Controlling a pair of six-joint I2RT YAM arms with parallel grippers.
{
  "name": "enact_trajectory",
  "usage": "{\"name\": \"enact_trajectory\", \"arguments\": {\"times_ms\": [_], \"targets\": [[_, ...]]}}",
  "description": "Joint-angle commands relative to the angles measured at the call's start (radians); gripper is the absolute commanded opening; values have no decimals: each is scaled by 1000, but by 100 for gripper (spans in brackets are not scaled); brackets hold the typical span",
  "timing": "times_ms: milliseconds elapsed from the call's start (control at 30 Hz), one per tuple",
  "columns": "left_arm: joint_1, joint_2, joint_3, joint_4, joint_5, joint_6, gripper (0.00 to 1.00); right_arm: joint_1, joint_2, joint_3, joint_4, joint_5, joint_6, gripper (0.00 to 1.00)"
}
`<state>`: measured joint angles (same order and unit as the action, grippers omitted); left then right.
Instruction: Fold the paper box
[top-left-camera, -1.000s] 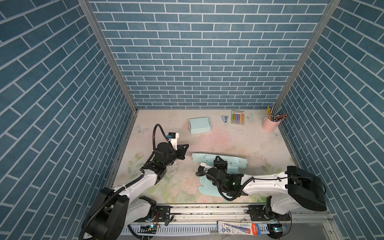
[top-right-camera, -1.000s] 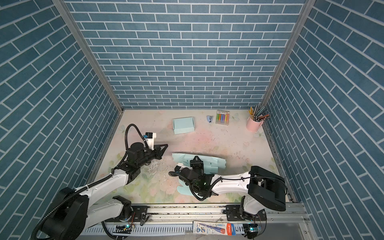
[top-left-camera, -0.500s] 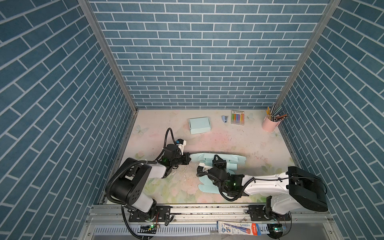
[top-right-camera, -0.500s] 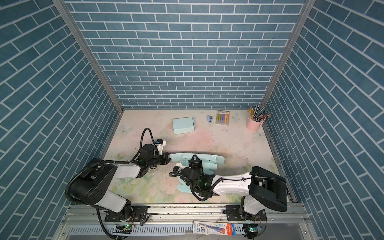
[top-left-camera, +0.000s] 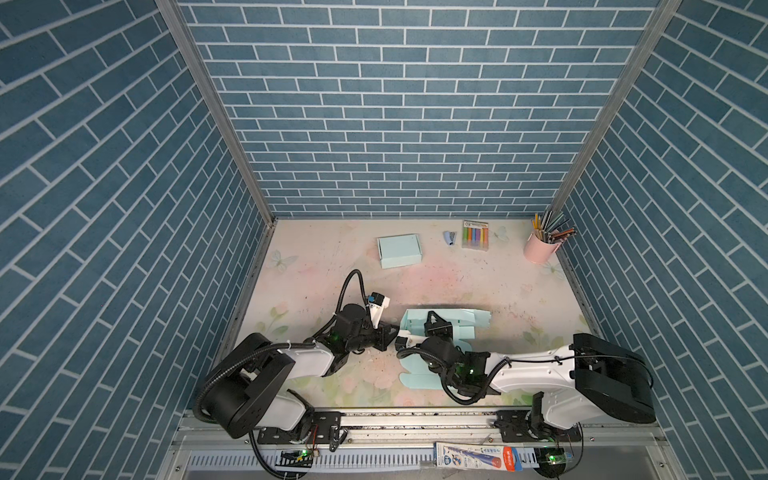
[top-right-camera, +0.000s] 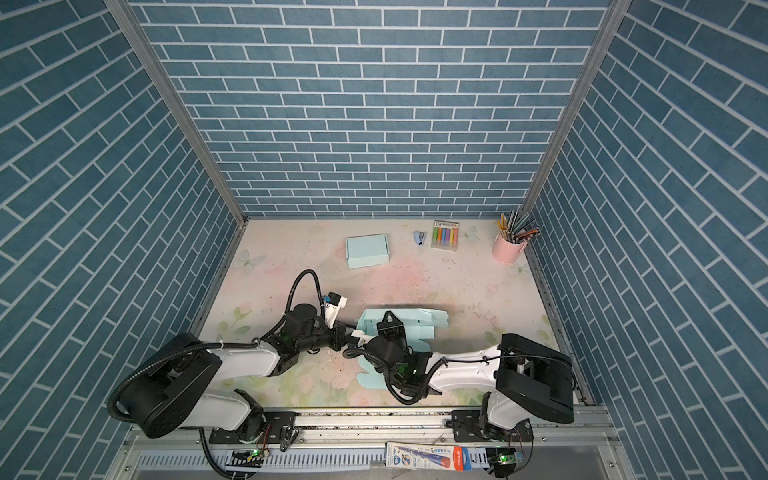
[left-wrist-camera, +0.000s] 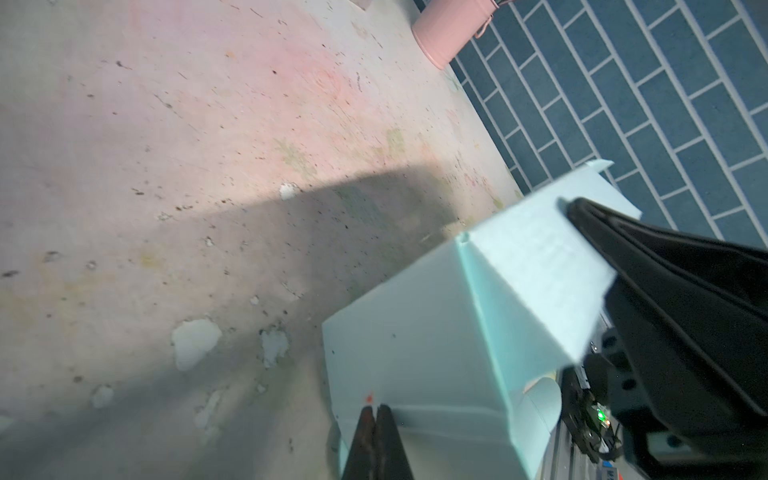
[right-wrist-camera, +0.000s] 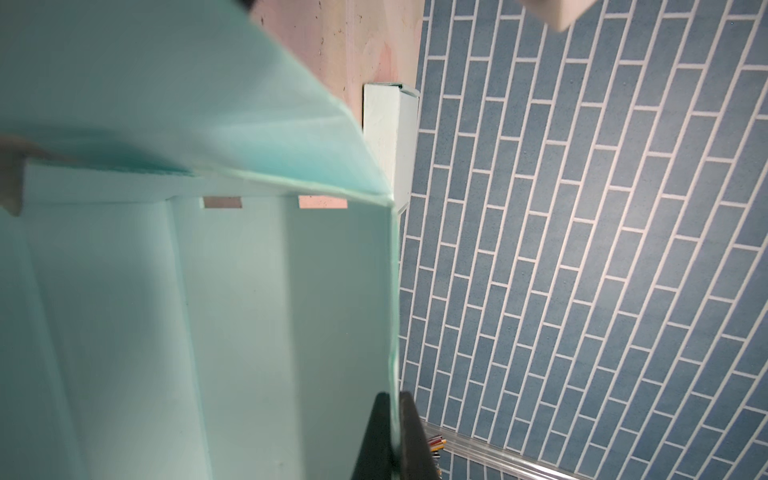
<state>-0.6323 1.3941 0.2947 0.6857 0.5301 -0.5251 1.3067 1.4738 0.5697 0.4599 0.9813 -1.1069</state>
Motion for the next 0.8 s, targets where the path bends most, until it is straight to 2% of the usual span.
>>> {"name": "enact_trajectory", "arguments": {"times_ms": [0, 100, 267, 367, 533, 700, 767], "targets": [[-33, -30, -26, 14, -15, 16, 3, -2, 12, -16, 46, -25, -48, 0], [-58, -35, -54, 35, -24, 22, 7, -1, 10, -19, 54, -28, -49, 0], [-100, -29, -113, 123, -67, 28, 20, 10, -19, -28, 49, -42, -34, 1], [-104, -25, -103, 118, -131, 74, 25, 19, -30, -26, 22, -54, -9, 2], [-108, -21, -70, 141, -174, 109, 33, 29, -34, -27, -4, -58, 14, 2], [-111, -117, -132, 175, -91, 69, 35, 29, -49, -42, 12, -51, -3, 3], [-112, -213, -162, 114, -109, 60, 37, 29, -58, -61, 56, -45, -34, 3]]}}
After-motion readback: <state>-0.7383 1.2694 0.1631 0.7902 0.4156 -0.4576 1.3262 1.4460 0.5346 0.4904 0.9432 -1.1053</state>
